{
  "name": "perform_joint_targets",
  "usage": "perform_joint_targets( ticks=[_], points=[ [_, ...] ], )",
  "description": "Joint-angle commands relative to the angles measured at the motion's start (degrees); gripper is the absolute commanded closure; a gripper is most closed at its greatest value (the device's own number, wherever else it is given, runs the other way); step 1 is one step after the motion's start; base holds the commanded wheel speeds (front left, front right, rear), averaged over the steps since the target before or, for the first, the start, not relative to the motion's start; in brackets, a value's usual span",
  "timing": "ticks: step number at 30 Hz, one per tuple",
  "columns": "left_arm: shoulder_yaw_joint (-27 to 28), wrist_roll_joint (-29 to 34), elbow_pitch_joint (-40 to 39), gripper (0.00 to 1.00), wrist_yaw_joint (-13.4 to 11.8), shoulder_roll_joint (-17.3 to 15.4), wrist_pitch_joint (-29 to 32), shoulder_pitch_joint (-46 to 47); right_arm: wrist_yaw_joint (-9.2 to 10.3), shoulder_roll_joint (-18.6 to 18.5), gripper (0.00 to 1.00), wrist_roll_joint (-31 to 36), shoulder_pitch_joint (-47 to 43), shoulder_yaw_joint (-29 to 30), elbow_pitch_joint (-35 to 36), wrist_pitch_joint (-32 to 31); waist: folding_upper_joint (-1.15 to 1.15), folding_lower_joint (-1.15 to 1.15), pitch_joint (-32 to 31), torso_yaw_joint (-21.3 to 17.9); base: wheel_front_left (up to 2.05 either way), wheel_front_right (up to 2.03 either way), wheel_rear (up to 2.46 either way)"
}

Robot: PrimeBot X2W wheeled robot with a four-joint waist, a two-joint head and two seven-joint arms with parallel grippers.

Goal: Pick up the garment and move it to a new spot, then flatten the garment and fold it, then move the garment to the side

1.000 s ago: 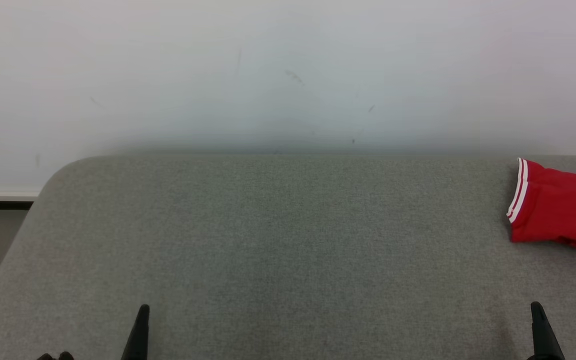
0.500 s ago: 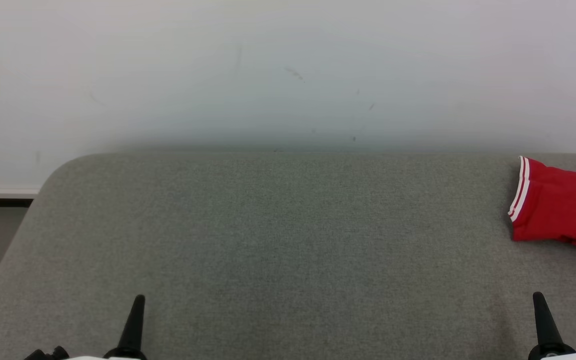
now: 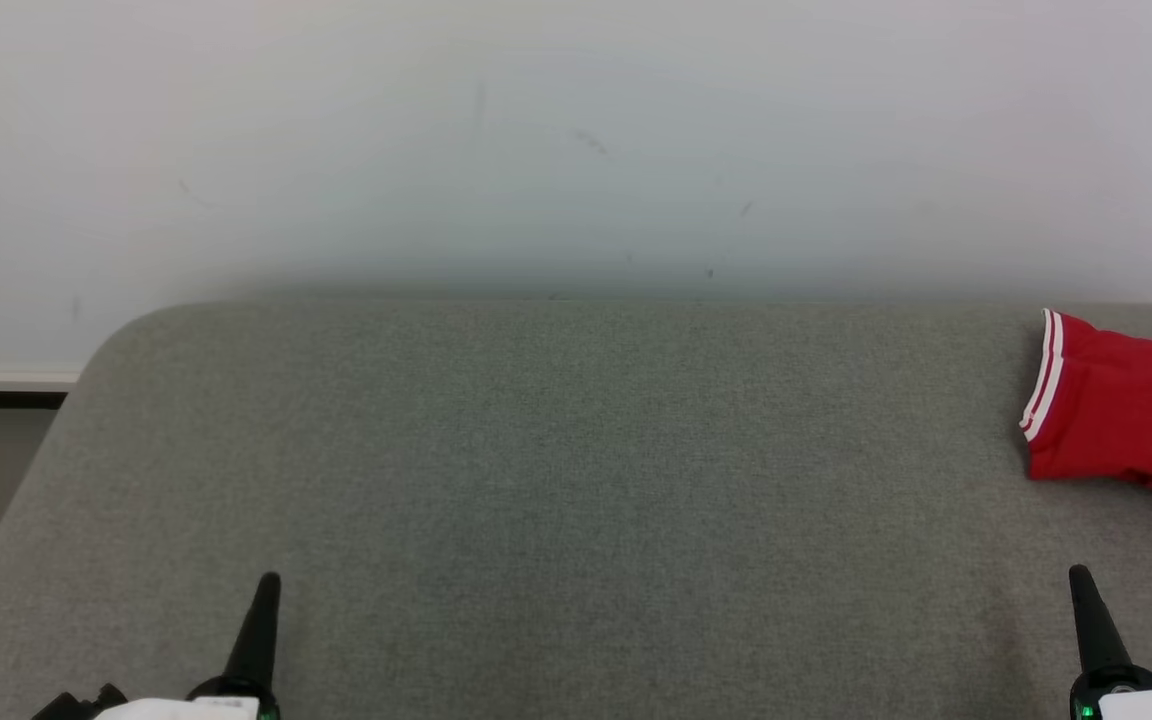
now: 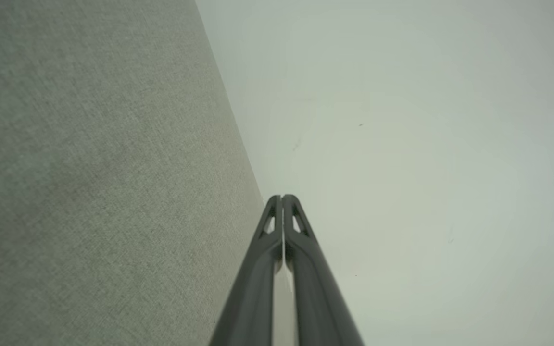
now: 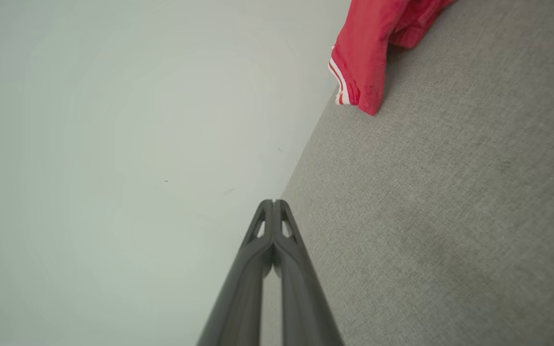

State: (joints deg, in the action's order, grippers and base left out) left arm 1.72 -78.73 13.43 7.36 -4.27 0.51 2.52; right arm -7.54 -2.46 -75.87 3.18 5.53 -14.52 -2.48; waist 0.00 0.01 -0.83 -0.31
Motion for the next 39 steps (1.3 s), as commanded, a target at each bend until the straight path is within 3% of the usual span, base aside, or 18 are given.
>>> perform_joint_targets(
  ticks=[1, 39],
  points=[
    [0.48, -1.65, -0.14, 1.00, 0.17, -0.39, 0.55, 1.17, 0.07, -0.66, 1.00, -1.83, 0.92, 0.21, 0.61, -0.49, 0.00, -0.01, 0.05, 0.02, 0.00, 0.00, 0.00],
    [3.10, -15.27, 0.55, 1.00, 0.23, 0.02, 4.73, 3.86, 0.10, -0.67, 1.00, -16.61, 3.48, 1.13, 0.64, -4.23, 0.00, -0.01, 1.01, 0.31, 0.00, 0.00, 0.00]
  ],
)
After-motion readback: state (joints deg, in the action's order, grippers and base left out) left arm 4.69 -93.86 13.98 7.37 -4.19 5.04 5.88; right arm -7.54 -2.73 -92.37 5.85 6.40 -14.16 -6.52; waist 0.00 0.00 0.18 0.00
